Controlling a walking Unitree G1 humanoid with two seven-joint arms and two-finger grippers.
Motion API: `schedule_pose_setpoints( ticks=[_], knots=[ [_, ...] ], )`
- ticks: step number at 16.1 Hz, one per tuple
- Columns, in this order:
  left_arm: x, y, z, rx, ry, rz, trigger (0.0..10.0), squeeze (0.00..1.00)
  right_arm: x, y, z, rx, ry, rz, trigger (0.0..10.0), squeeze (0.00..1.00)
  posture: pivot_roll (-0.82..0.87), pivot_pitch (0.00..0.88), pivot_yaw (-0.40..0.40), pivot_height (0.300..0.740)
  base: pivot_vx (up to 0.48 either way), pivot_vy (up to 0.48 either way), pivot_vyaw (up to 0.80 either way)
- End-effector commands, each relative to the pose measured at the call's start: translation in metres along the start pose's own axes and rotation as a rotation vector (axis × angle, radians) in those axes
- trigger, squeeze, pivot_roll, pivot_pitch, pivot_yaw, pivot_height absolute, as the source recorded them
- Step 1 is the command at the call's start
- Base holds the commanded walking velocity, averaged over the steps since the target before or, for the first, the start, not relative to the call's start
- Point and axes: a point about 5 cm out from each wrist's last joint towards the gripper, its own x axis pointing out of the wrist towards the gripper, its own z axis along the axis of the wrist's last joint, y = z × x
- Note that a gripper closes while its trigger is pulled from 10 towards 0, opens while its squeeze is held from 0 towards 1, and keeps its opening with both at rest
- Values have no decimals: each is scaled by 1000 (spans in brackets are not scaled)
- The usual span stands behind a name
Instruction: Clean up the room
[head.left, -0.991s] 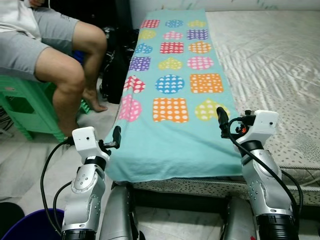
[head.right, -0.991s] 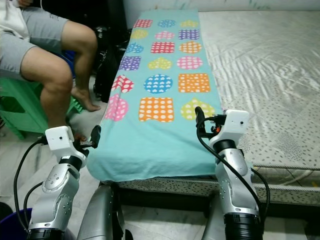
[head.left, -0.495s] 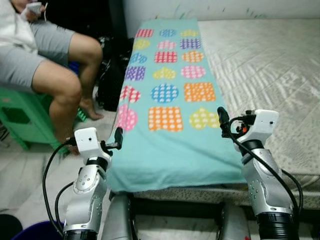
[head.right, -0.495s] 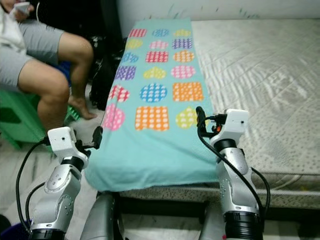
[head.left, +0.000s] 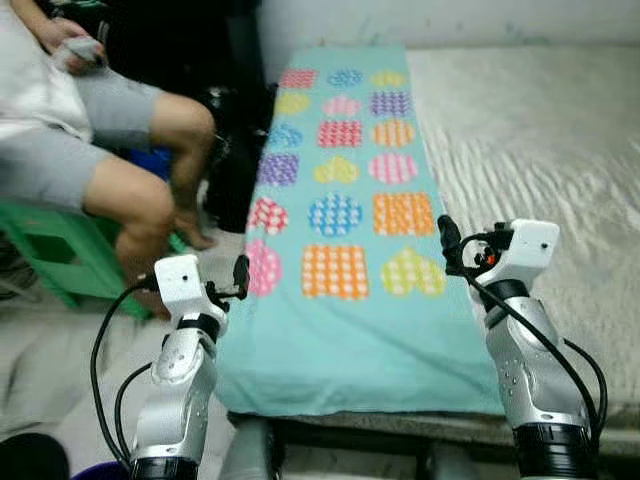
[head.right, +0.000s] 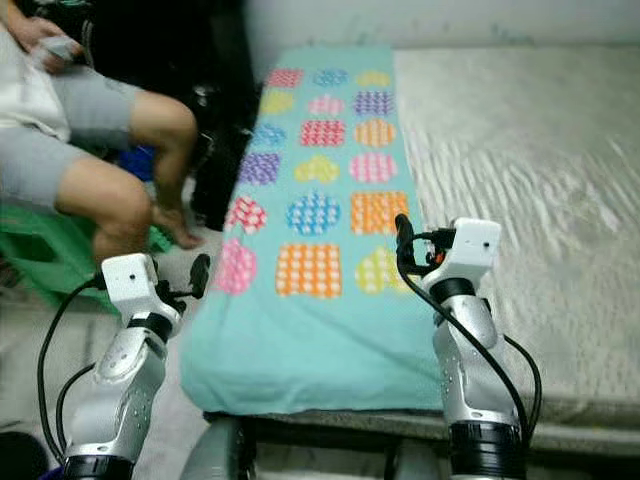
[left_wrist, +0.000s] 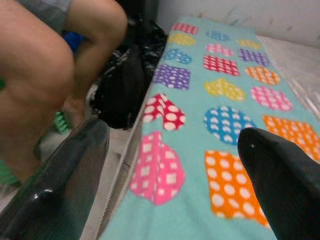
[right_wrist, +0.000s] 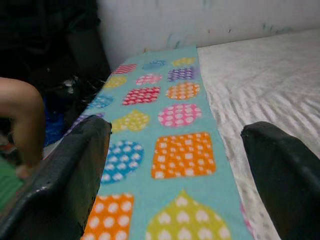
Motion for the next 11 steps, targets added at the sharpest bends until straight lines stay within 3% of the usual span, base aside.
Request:
schedule_pose_setpoints(
  ticks=[1,4,11],
  knots=[
    [1,4,1,14,2,3,10000,0,-2,0,-1,-34,1,15,10000,0,-99,0,90,673,0,0,0],
    [1,1,0,19,1,-23,10000,0,-1,-4,0,-12,-7,-11,10000,0,-100,0,92,673,0,0,0],
    [3,0,0,24,5,-33,10000,0,1,-7,1,-35,-15,-20,10000,0,-102,0,96,740,0,0,0]
  ],
)
